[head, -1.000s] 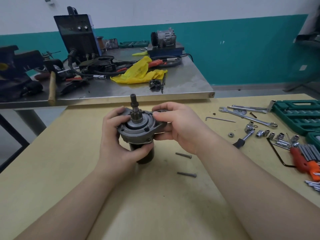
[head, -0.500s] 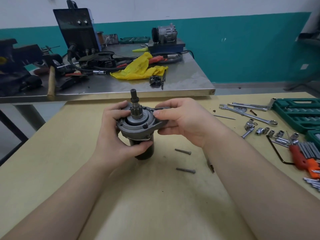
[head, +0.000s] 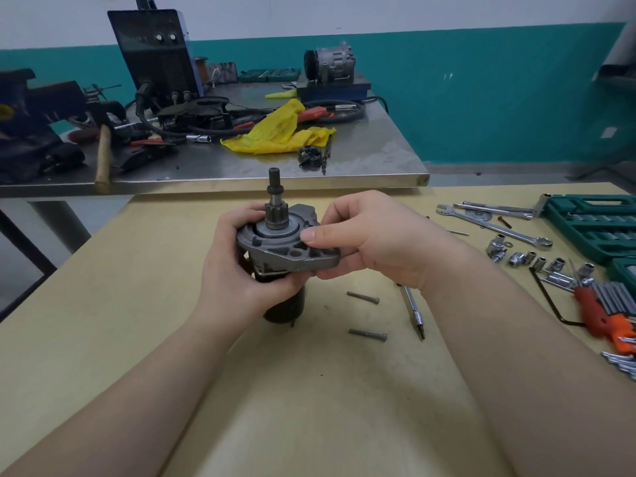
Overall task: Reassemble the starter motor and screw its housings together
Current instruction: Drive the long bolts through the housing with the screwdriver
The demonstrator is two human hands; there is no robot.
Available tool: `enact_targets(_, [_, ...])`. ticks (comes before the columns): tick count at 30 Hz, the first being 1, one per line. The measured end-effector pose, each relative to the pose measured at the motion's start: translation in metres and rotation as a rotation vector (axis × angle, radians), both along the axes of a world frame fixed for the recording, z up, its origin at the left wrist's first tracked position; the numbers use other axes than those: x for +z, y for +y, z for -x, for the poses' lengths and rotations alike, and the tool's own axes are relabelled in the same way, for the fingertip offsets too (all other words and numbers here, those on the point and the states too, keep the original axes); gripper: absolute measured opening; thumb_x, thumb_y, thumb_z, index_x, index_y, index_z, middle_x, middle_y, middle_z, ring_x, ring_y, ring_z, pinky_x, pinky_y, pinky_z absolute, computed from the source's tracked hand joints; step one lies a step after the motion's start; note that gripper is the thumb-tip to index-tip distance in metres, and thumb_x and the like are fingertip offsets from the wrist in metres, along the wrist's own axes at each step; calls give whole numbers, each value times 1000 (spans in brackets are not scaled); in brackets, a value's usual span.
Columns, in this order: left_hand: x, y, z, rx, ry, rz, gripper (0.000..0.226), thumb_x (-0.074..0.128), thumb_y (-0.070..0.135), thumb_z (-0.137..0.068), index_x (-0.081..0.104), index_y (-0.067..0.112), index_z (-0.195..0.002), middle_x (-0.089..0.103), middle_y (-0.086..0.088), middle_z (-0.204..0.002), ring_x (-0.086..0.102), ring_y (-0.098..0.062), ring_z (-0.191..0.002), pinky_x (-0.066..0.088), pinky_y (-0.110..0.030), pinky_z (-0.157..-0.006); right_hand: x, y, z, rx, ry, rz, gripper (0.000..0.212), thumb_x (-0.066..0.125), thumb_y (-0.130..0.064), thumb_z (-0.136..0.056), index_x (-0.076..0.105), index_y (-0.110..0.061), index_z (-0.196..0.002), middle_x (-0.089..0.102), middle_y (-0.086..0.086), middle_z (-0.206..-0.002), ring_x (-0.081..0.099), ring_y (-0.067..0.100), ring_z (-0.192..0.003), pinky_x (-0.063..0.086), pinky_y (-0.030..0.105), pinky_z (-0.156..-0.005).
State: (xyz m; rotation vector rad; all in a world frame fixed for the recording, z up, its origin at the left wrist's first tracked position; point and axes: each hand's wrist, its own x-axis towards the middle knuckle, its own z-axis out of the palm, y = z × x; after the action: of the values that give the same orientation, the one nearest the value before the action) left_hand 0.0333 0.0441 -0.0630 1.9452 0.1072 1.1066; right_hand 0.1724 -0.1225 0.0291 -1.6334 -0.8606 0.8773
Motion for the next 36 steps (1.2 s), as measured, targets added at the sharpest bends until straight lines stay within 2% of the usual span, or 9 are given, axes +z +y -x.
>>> enact_targets(4, [-2,1,6,-3,17,36,87,101,20,-63,52,24,-134,62,-3,-143,63,-26,-133,55,-56,-108,1,-6,-16,-40,-145,92,25,69,-28,-105,76,-8,-91,82,8,-85,82,24,-81,67,35,-71])
enact_targets(8, [-4,5,15,-60,18,54,88,98,7,-63,47,18,-134,55,-15,-148,59,-31,-138,54,-51,-109,-19,-8,-35,-48,-772,562,21,73,-34,-95,76,-15,-86,77,1,-76,73,22,-72,58,30,-63])
enact_targets(11, [-5,8,20,-69,4,43,90,97,4,-60,44,13,-134,53,-19,-149,58,-34,-139,53,-52,-110,-43,-2,-31,35,-884,812,26,79,-28,-82,61,-13,-71,60,4,-68,55,27,-62,42,28,-58])
enact_targets(15, [-6,1,23,-50,-56,55,90,102,17,-59,46,28,-130,55,-14,-148,59,-31,-137,53,-50,-111,-57,5,-32,23,-1005,834,30,73,-22,-87,49,-19,-68,54,-1,-70,49,20,-58,37,27,-55])
enact_targets(19, [-3,-7,24,10,-95,98,88,101,26,-55,47,32,-124,56,-14,-147,61,-28,-136,50,-59,-113,-62,9,-28,16,-1084,815,22,63,-17,-88,49,-20,-71,54,-1,-74,48,18,-60,32,28,-54])
enact_targets(24, [-3,-11,23,47,-101,84,90,104,25,-55,50,35,-127,59,-11,-144,62,-29,-135,50,-59,-112,-55,11,-28,-32,-1016,671,4,69,-29,-83,71,-26,-83,71,-6,-84,67,20,-77,49,29,-63])
enact_targets(28, [-6,-9,22,29,-113,54,91,103,29,-60,52,39,-135,60,-3,-142,64,-27,-132,55,-42,-108,-25,1,-27,-164,-688,253,14,73,-20,-89,71,-33,-83,73,-10,-81,73,10,-69,56,29,-59])
enact_targets(33, [-5,-5,18,28,-115,-26,87,101,20,-66,55,38,-137,60,9,-142,60,-23,-135,50,-27,-109,15,-12,-4,-222,-595,-157,24,75,-14,-93,75,-35,-81,73,-18,-74,68,2,-61,57,22,-55])
enact_targets(36, [-5,-6,19,12,-121,-46,84,99,16,-68,53,37,-134,57,7,-144,58,-24,-138,48,-28,-111,21,-7,20,-232,-547,-393,26,79,-7,-93,75,-33,-86,73,-17,-73,67,1,-65,54,18,-62])
